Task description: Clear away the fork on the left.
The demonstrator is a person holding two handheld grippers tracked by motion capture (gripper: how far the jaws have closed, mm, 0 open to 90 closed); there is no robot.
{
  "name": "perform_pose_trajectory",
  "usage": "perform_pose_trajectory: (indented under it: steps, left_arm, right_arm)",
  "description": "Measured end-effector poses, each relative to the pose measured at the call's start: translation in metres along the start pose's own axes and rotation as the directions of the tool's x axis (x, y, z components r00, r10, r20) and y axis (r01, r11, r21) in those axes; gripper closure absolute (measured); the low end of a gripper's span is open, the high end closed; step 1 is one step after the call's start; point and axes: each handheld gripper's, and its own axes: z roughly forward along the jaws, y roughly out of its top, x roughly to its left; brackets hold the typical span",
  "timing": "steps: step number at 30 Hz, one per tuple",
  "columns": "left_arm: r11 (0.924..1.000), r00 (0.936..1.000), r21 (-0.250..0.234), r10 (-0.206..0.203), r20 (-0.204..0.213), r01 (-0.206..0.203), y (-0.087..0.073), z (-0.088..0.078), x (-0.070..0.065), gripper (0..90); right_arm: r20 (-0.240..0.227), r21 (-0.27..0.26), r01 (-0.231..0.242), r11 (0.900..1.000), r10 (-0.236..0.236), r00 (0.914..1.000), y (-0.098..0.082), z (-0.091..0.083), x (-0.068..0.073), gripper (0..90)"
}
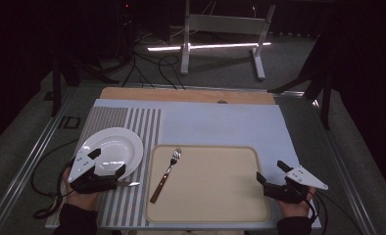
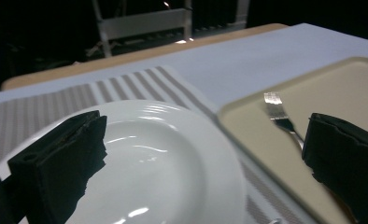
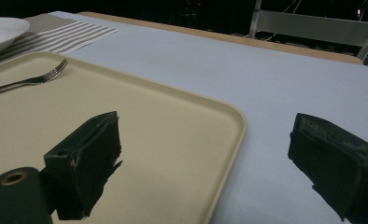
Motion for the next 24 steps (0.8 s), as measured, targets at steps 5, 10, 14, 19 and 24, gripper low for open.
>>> perform_pose_trajectory:
  steps: [5,10,14,19,24]
  left_arm:
    - [0.9996,1.0,0.027,0.002,0.008,-0.002,-0.006,-0.001,0.006,0.0]
    - [0.9994,1.0,0.035,-0.003,0.004,0.003,-0.012,0.0,0.009,0.0]
    - [0.9995,1.0,0.029,-0.009,0.001,0.009,-0.015,0.0,0.01,0.0]
    - [0.9993,0.9999,0.036,0.003,-0.011,-0.002,-0.018,0.0,0.011,0.0]
    - [0.9997,1.0,0.024,-0.003,-0.004,0.003,-0.02,-0.002,0.014,0.0]
  right_arm:
    - [-0.017,-0.005,-0.003,1.0,0.002,0.9999,0.001,0.001,0.0,8.6]
    - [-0.029,-0.023,-0.011,1.0,0.01,0.9995,0.002,0.001,-0.002,8.3]
    - [-0.036,-0.046,-0.013,0.999,0.011,0.9993,0.003,0.001,-0.004,8.3]
    - [-0.037,-0.07,-0.028,0.997,0.025,0.999,0.003,0.001,-0.006,8.3]
    - [-0.037,-0.077,-0.027,0.997,0.024,0.999,0.001,0.0,-0.008,8.3]
